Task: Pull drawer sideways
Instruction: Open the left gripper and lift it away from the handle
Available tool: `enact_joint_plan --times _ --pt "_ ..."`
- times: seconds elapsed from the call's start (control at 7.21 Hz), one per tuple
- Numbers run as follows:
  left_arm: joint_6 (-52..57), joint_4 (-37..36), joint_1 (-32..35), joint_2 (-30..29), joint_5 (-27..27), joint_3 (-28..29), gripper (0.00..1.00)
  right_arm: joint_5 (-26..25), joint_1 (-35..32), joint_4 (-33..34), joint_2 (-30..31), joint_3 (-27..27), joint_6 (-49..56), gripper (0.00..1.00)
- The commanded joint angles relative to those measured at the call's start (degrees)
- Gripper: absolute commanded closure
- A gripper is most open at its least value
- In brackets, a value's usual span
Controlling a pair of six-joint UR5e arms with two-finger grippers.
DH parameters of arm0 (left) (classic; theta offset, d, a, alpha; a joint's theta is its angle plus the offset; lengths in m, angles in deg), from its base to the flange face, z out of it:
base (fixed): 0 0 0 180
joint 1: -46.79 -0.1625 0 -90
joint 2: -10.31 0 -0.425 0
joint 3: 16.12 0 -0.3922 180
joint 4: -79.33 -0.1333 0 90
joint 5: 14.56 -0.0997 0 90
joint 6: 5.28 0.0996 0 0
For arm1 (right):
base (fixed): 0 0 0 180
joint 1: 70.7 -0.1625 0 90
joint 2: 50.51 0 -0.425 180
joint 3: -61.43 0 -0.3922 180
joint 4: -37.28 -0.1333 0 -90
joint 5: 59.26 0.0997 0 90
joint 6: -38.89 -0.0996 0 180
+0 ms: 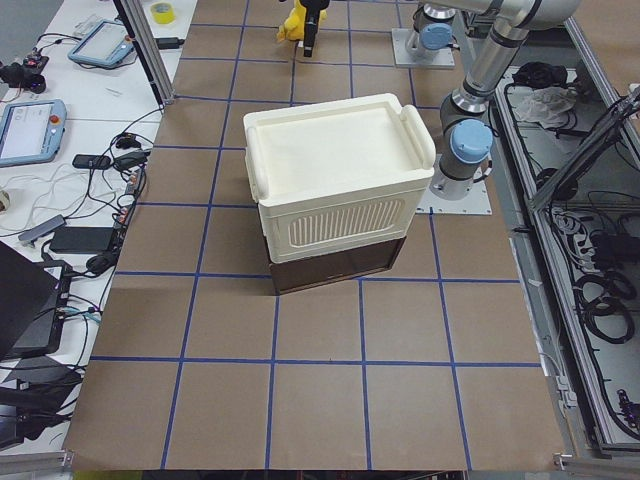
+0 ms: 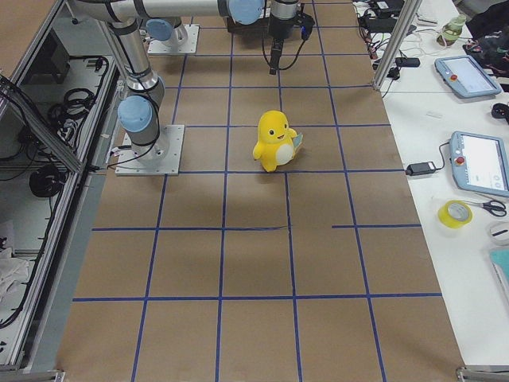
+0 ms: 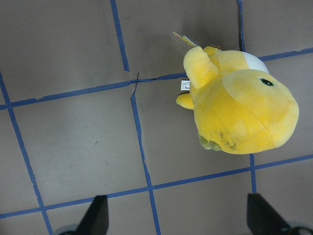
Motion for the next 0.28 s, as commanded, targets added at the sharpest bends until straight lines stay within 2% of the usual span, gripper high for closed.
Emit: enact_joint_plan --times 0.0,0.14 --pt "0.04 0.13 0.27 0.18 0.18 -0.09 0.0 0.0 0.0 0.0 0.0 0.0 0.0 0.0" --pt "-0.05 0.13 0.27 0.1 0.09 -0.09 0.0 0.0 0.0 0.0 0.0 0.0 0.0 0.0"
